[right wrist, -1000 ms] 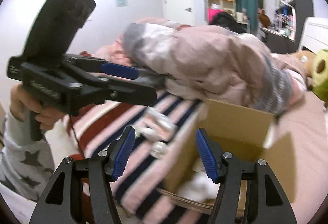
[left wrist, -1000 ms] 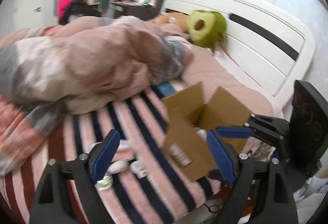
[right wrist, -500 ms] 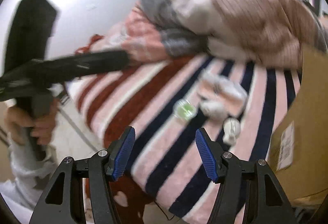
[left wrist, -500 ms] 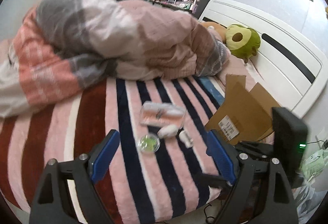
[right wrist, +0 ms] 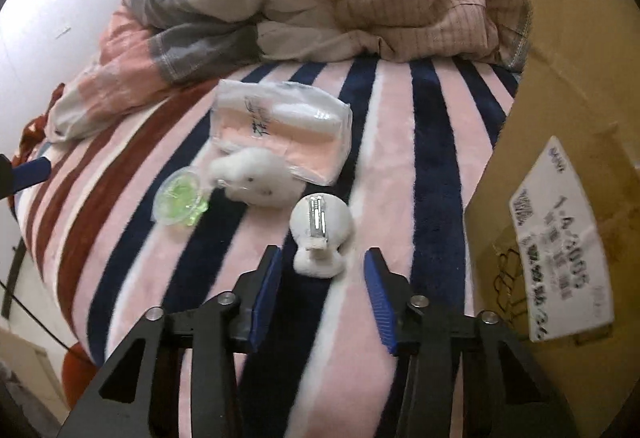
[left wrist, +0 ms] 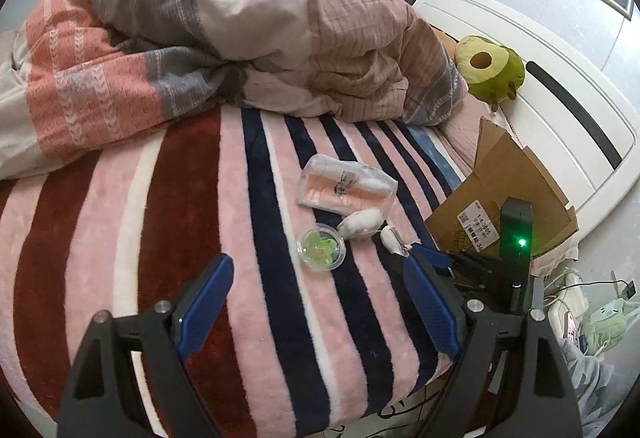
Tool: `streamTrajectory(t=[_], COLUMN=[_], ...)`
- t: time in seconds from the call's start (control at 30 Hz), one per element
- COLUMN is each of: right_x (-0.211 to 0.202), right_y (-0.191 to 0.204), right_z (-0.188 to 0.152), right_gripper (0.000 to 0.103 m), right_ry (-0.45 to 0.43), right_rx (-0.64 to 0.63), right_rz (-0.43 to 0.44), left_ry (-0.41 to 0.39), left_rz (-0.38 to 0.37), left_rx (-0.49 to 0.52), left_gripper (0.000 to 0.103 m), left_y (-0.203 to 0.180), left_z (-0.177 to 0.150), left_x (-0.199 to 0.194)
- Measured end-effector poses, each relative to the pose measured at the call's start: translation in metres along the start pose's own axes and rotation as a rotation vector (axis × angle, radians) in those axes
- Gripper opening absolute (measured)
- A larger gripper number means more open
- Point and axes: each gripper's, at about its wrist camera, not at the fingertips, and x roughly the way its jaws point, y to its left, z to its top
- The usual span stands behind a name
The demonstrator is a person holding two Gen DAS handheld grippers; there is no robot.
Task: Organize objects
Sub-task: 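Move the empty right tool back to the white clip on the bed, then grasp the white clip with the right tool, then carry the white clip into the cardboard box and release it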
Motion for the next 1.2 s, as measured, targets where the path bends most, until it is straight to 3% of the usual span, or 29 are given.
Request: streamTrajectory(t=[0.13, 0.23, 0.5, 0.8, 1.03, 1.2], right_x=[0.006, 0.01, -0.002, -0.049, -0.087, -0.11], right_y=[0.002, 0.004, 0.014, 0.047, 0.077, 0.078], right_z=[0.0, 0.001, 0.004, 0.009, 0.011, 0.02], right_gripper=[0.034, 0.021, 0.018, 0.018, 0.018, 0.018], right_ry=[-0.006, -0.004, -0.025, -0.079, -0.139, -0.167], right_rx=[-0.023, -0.035, -0.076, -0.225, -0.39, -0.43], right_rz=[-0.015, -0.023, 0.0, 0.167, 0.263, 0.316], left_ry=[0.007, 0.014, 0.026, 0.036, 0.047, 0.038], left_rz=[-0.002, -0.004, -0.013, -0.101, -0.185, -0.217], left_rx=[-0.009, -0.01, 0.008, 0.078, 0.091, 0.094], left_gripper=[0.085, 0.085, 0.085, 0.084, 0.06, 0.045], left_y=[0.004, 0.005, -0.003, -0.032, -0.052, -0.065], left_z=[0.001, 0.001, 0.004, 0.011, 0.013, 0.013], left_x=[0.004, 0.005, 0.004, -0.001, -0.006, -0.014])
